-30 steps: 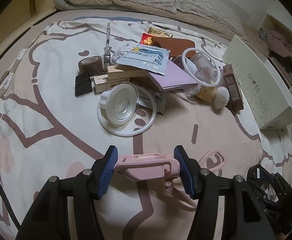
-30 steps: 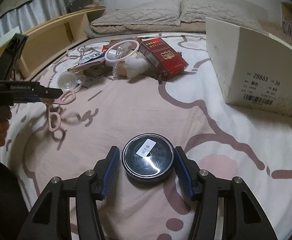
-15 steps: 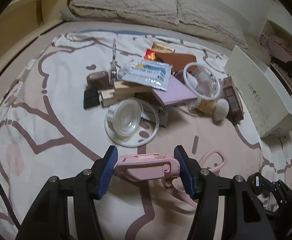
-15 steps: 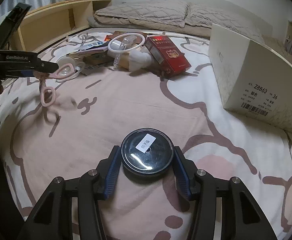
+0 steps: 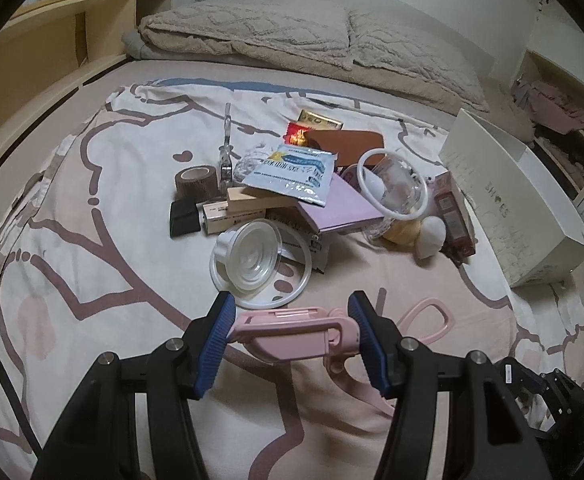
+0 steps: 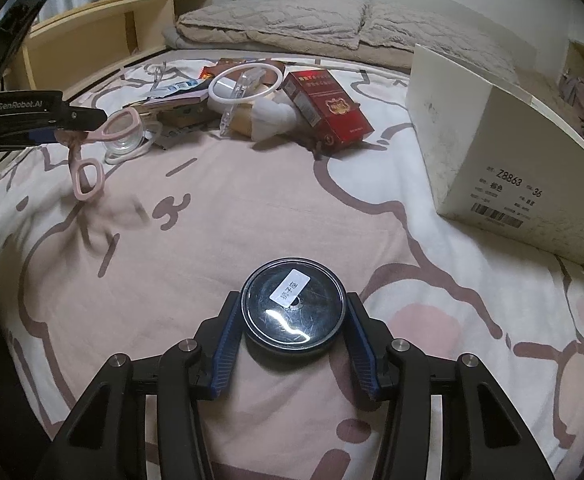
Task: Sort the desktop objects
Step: 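Carry the black jar toward the white box with the right gripper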
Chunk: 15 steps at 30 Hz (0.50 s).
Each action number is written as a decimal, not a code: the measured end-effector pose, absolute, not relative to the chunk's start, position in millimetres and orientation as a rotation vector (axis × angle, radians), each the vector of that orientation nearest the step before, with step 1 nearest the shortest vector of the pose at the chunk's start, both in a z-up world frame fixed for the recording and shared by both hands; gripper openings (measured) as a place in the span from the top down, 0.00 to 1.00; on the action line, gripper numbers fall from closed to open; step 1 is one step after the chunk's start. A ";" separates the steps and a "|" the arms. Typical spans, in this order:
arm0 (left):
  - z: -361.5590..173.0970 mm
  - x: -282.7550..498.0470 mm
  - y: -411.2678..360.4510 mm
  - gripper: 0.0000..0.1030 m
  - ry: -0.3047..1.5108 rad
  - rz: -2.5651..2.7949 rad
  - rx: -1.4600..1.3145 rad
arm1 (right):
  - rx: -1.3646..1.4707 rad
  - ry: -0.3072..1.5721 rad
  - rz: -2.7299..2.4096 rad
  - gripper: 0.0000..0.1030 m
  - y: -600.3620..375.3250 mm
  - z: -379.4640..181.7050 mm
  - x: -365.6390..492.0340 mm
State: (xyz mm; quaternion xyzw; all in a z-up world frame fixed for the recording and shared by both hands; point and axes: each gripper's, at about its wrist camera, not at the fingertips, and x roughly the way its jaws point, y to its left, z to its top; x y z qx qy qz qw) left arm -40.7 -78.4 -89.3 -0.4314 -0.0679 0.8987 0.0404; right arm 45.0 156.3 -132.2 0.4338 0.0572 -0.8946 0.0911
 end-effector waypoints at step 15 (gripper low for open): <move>-71.6 -31.4 -97.8 0.43 -0.348 2.756 -1.191 | 1.180 0.058 -2.713 0.51 148.0 -33.1 58.3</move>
